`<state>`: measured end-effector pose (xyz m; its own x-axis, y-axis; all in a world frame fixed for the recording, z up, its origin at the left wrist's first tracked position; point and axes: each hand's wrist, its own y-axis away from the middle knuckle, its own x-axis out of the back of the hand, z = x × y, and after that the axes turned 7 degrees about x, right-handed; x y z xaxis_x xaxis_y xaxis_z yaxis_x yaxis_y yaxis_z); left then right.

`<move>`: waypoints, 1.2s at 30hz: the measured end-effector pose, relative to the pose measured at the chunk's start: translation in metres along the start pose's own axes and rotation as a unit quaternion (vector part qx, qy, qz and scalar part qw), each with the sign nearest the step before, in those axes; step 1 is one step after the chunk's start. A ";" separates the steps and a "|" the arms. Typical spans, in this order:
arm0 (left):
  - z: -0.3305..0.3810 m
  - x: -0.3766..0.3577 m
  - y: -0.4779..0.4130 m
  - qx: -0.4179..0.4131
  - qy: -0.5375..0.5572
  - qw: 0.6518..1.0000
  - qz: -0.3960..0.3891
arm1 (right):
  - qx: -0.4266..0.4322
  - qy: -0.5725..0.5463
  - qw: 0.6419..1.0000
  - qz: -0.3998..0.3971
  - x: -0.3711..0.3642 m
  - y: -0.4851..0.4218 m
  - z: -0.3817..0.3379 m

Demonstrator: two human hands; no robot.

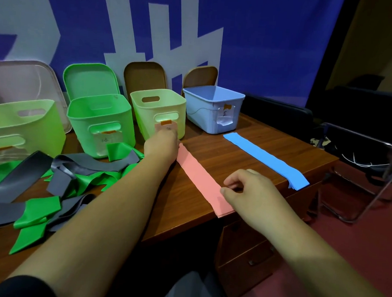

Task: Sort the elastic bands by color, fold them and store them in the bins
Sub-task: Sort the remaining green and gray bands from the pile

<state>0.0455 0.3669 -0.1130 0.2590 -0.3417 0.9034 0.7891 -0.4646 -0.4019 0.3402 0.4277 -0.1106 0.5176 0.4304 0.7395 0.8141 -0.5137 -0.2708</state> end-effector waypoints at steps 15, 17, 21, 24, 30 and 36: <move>-0.093 0.142 0.048 -0.114 -0.071 0.989 -0.060 | 0.098 -0.008 0.994 -0.046 -0.044 -0.045 -0.104; -0.129 0.157 0.057 -0.119 -0.078 0.988 -0.054 | 0.119 -0.006 0.991 -0.054 -0.059 -0.053 -0.121; -0.199 0.165 0.073 -0.078 -0.072 0.992 -0.075 | 0.154 -0.018 0.986 -0.063 -0.092 -0.071 -0.154; -0.239 0.163 0.083 -0.050 -0.024 0.996 -0.071 | 0.159 -0.088 0.981 -0.063 -0.122 -0.094 -0.181; -0.274 0.129 0.104 -0.031 0.104 0.991 -0.082 | 0.178 -0.083 0.976 -0.092 -0.174 -0.138 -0.216; -0.283 0.117 0.099 -0.067 0.108 0.988 -0.085 | 0.216 -0.091 0.963 -0.133 -0.212 -0.129 -0.198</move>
<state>-0.0039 0.0498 -0.0891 -0.0072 -0.4080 0.9129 0.7262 -0.6297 -0.2757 0.0731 0.2560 -0.1105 0.2816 0.6464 0.7091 0.9373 -0.0272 -0.3474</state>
